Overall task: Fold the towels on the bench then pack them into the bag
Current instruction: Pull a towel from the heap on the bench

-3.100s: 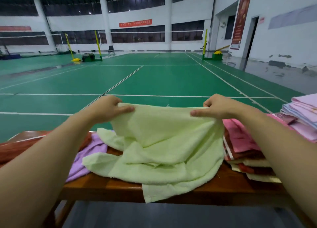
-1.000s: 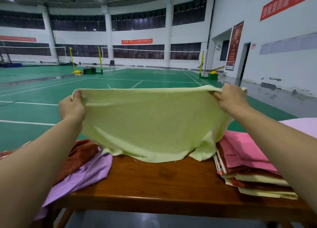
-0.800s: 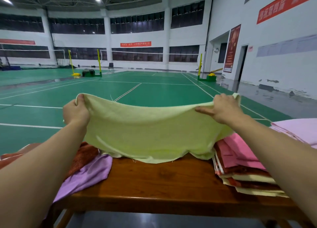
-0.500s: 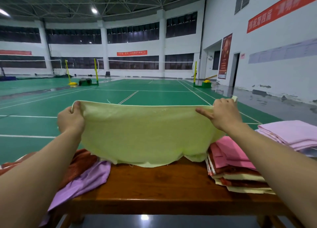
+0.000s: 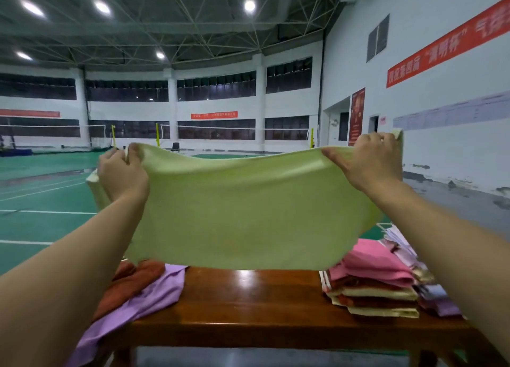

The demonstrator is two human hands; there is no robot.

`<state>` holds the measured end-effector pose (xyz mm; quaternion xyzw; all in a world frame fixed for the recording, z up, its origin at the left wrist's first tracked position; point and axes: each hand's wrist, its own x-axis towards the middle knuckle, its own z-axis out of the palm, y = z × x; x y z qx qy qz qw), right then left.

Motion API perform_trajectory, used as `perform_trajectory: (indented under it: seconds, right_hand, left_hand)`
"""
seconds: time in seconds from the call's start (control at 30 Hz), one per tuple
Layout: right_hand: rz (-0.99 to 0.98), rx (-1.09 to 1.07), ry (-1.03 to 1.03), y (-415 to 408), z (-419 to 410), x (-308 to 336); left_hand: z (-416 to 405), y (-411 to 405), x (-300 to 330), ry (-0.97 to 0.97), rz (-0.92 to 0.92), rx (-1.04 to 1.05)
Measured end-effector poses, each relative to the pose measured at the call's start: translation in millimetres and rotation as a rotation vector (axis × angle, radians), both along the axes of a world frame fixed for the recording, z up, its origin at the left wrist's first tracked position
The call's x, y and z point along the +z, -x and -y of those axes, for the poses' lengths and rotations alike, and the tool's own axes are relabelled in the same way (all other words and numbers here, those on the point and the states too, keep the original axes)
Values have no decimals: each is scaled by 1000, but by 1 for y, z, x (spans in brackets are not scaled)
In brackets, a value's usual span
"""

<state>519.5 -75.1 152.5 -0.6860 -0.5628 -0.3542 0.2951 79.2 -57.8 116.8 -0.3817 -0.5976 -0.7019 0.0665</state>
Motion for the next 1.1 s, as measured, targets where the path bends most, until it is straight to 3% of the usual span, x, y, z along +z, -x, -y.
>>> perform_trajectory:
  seconds: [0.17,0.47,0.67,1.1]
  right_hand:
    - [-5,-33,-27,4,28,7]
    - [34,-131,131,-3,33,-42]
    - [11,-128,121,5,46,-45]
    - [-14,-137,59,1,86,-12]
  left_hand:
    - [15,-6,8,-54,-49,18]
    - [17,-14,-57,145,-49,-11]
    - [28,-22,-62,158,-4,9]
    - [48,-6,-25,-28,-53,77]
